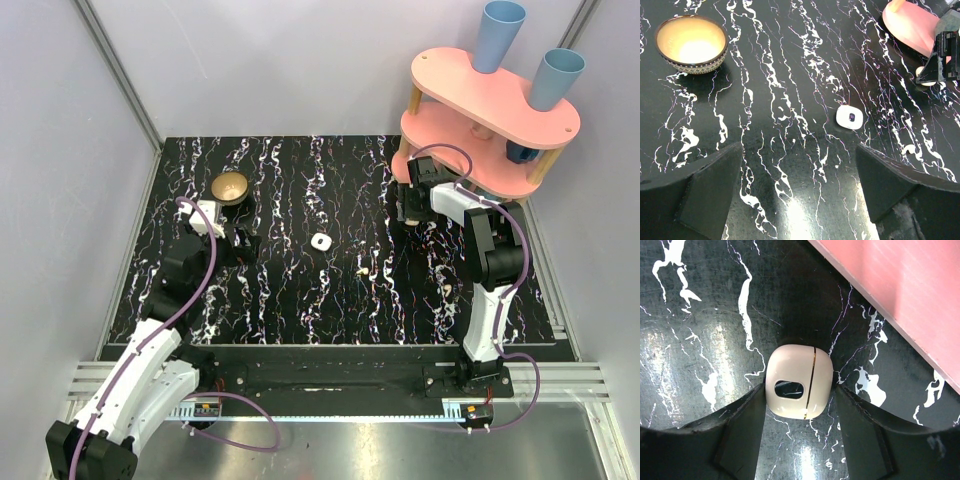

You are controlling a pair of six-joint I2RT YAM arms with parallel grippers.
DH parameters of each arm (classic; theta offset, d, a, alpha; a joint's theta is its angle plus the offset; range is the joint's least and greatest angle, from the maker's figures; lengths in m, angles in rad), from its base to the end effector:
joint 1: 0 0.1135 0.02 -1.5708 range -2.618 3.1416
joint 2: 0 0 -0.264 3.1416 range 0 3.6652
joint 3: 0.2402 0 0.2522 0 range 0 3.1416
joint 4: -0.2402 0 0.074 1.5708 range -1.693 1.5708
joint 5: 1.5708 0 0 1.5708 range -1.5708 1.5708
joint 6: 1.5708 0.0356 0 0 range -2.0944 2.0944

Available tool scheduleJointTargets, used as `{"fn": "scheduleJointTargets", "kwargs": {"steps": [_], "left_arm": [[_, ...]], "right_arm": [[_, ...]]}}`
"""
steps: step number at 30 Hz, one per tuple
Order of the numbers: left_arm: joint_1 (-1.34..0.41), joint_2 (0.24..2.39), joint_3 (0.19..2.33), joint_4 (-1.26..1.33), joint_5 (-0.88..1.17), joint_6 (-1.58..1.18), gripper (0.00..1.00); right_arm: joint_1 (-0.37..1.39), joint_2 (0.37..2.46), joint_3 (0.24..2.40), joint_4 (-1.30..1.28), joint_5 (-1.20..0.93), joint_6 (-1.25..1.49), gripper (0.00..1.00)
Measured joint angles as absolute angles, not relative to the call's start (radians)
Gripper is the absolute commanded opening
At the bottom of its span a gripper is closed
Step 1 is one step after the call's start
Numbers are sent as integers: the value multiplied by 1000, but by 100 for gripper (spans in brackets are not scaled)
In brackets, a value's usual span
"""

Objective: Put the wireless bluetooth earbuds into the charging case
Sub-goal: Pick up the charging case from the corner of the board.

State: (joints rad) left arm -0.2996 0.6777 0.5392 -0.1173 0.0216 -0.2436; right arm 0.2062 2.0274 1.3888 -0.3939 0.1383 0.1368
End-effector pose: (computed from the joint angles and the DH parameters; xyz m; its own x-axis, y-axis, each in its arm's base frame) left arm 0.1634 -0.0513 0.2769 -0.3106 -0.1564 -0.9376 0.2474 0.9391 -0.2386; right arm 0.4169 0.0822 0.1588 -0.8508 -0.0400 -0.5240 -0.0177 0.9987 -0.0473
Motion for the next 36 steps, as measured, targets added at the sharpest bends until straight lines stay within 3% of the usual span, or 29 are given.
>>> {"fn": "scheduleJointTargets", "kwargs": {"steps": [11, 20, 26, 28, 36], "left_arm": [[-300, 690, 539, -113, 22, -244, 99], [-299, 689, 539, -113, 22, -244, 99], [-296, 690, 539, -113, 22, -244, 99], [-295, 690, 539, -112, 22, -244, 99], [-295, 697, 539, -101, 24, -257, 99]], "right_arm": [[206, 2029, 1401, -397, 136, 179, 70], [206, 2040, 1404, -390, 138, 241, 63], [206, 2040, 1404, -390, 138, 250, 48], [206, 2040, 1404, -390, 137, 249, 30], [241, 1981, 1346, -390, 105, 164, 6]]}}
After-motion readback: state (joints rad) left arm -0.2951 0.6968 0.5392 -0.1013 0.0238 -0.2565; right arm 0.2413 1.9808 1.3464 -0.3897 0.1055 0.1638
